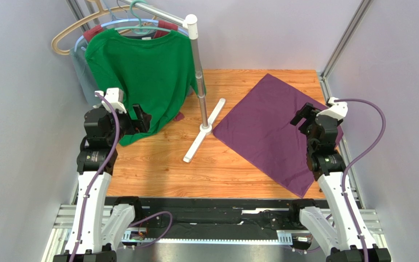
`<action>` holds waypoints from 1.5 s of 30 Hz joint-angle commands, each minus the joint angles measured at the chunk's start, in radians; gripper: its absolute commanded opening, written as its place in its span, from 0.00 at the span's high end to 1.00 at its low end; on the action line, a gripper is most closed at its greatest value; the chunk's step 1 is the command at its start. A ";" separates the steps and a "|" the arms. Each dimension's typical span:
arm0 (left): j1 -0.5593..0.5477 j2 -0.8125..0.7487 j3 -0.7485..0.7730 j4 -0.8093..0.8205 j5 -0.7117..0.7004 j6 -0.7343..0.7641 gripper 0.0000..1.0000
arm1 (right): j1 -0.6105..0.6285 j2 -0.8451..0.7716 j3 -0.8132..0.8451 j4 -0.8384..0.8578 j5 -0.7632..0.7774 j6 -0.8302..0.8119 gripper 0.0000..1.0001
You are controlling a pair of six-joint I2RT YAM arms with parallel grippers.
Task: Fold the napkin, place the utensils inside, and roll it up
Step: Flatten the napkin out
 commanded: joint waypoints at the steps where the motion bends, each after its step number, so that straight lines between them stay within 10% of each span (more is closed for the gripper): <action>1: 0.005 0.000 0.039 0.023 -0.001 0.004 0.01 | -0.001 0.030 0.016 0.047 -0.049 0.004 0.16; 12: 0.004 -0.006 0.025 0.030 0.031 0.009 0.01 | 0.060 0.211 -0.038 0.181 -0.446 0.145 0.20; 28: 0.004 -0.009 0.012 0.031 0.080 0.035 0.01 | 0.289 0.792 0.124 0.279 -0.547 0.164 0.24; 45: 0.005 -0.001 0.016 0.026 0.060 0.041 0.01 | 0.336 0.921 0.100 0.313 -0.577 0.227 0.25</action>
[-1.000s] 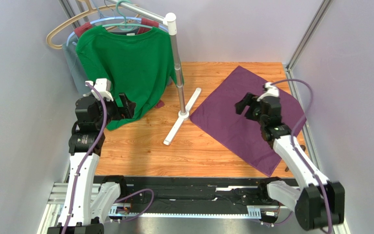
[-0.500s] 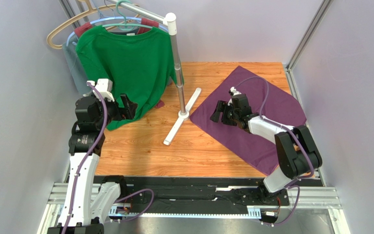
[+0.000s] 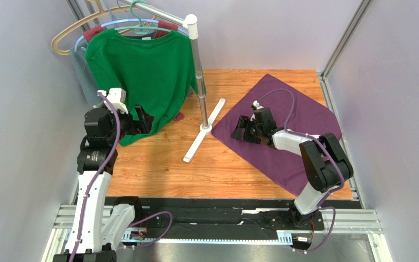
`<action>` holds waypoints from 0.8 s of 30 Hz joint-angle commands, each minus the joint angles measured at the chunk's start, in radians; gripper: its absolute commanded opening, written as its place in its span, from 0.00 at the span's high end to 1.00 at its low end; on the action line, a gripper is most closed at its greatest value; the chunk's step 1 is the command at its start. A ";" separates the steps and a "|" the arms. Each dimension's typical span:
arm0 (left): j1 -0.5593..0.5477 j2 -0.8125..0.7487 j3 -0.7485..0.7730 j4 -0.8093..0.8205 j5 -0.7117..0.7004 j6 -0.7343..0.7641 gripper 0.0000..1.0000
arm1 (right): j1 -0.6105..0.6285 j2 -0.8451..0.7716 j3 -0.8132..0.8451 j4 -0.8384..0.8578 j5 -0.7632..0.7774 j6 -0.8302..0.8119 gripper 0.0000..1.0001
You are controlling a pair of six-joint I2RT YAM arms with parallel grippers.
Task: Fold the napkin, place the utensils inside, and roll it up
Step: Flatten the napkin out
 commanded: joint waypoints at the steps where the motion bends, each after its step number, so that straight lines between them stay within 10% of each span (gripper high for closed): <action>1: 0.004 -0.008 0.016 0.026 -0.004 0.024 0.01 | 0.023 0.036 0.010 0.040 -0.029 0.034 0.25; 24: 0.005 -0.011 0.014 0.022 -0.021 0.029 0.01 | 0.130 0.059 0.052 0.108 -0.100 0.036 0.25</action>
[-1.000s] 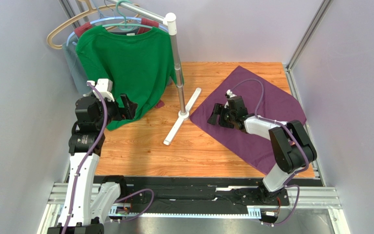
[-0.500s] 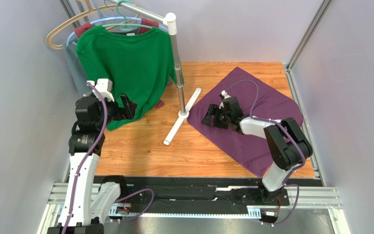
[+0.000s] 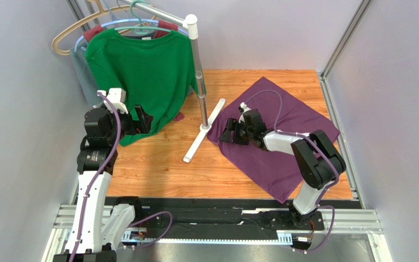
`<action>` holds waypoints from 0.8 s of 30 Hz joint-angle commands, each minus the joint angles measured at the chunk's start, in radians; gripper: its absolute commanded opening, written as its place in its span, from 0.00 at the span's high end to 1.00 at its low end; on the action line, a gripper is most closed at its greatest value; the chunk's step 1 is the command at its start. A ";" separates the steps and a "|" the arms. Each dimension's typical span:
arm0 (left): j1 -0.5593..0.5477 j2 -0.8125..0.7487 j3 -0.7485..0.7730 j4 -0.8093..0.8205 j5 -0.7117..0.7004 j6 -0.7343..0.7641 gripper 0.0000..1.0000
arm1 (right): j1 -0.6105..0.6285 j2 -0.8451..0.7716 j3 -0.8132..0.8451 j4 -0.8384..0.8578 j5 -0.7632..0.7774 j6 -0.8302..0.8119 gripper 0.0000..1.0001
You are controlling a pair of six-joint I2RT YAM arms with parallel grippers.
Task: Fold the napkin, place the utensils inside, and roll it up
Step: Flatten the napkin out, then fold the napkin
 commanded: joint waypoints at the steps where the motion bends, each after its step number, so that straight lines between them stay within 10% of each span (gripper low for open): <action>1: 0.004 -0.012 0.014 0.022 -0.003 0.015 0.01 | 0.028 -0.023 0.029 0.012 -0.045 -0.014 0.25; 24: 0.005 -0.021 0.009 0.028 0.006 0.011 0.01 | 0.272 -0.120 0.083 0.079 0.384 0.051 0.33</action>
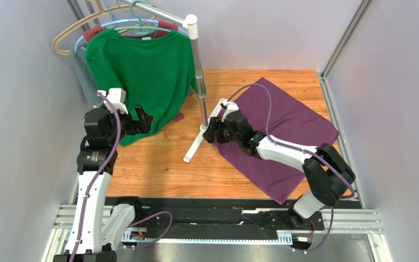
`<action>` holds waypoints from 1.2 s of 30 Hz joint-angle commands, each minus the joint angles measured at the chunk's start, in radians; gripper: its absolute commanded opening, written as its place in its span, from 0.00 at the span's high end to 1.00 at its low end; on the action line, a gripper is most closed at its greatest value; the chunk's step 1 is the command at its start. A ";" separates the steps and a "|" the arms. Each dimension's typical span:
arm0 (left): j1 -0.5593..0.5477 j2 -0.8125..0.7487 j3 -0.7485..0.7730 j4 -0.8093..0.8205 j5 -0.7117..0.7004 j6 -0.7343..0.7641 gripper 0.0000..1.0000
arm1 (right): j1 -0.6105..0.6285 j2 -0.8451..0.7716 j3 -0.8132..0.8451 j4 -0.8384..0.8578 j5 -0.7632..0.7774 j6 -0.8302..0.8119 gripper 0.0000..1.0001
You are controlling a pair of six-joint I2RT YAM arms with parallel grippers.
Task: Fold the napkin, place the utensils inside, and roll it up
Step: Fold the napkin
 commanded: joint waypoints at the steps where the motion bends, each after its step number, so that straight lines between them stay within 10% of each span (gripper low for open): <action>1: 0.005 -0.022 0.009 0.030 0.004 0.008 0.01 | 0.035 0.065 0.003 0.147 0.160 0.099 0.34; 36: -0.013 -0.058 0.005 0.028 -0.014 0.014 0.01 | 0.051 0.346 0.201 0.106 0.292 0.224 0.62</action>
